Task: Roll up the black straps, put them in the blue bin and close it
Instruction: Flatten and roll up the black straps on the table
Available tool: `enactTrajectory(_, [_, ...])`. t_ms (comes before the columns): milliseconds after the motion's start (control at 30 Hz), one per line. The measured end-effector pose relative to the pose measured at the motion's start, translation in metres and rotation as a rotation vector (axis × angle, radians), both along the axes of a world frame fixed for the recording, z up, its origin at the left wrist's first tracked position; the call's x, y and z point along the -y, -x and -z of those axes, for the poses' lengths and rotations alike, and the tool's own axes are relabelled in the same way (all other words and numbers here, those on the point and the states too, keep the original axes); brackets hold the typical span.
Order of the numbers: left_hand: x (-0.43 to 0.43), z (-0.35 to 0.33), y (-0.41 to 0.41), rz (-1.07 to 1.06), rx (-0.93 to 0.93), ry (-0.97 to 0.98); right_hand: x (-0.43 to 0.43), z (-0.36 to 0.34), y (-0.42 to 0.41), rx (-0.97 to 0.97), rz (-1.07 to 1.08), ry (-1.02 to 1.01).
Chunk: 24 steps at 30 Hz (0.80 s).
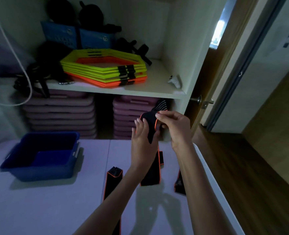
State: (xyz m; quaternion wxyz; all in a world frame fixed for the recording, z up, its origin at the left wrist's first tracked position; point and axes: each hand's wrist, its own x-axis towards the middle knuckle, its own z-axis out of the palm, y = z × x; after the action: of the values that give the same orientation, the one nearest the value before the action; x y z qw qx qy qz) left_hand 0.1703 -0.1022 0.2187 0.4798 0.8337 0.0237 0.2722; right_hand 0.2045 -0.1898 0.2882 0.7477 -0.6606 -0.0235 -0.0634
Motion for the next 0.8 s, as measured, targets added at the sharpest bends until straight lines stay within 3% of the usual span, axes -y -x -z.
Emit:
enactTrajectory(133, [0.004,0.004,0.005,0.021,0.086,0.175,-0.004,0.003,-0.006,0.031,0.051,0.037])
enactTrajectory(233, [0.005,0.004,-0.003,-0.061,0.141,0.121,-0.006,0.005,-0.011,0.057,0.02,0.098])
enactTrajectory(367, [0.002,0.002,-0.009,-0.105,0.118,0.202,0.004,0.017,-0.014,0.076,-0.063,0.235])
enactTrajectory(433, [-0.005,0.005,-0.014,-0.062,0.091,0.273,0.011,0.03,-0.011,0.112,0.014,0.317])
enactTrajectory(500, [-0.013,0.006,-0.018,0.017,0.097,0.377,0.02,0.044,-0.012,0.067,0.096,0.337])
enactTrajectory(567, [-0.018,0.007,-0.02,0.113,0.088,0.487,0.027,0.053,-0.019,-0.083,0.016,0.346])
enactTrajectory(667, [-0.029,0.013,-0.025,0.26,-0.016,0.606,0.028,0.053,-0.025,-0.284,-0.141,0.224])
enactTrajectory(800, [-0.042,0.02,-0.025,0.422,-0.062,0.623,0.02,0.05,-0.029,-0.277,-0.088,-0.041])
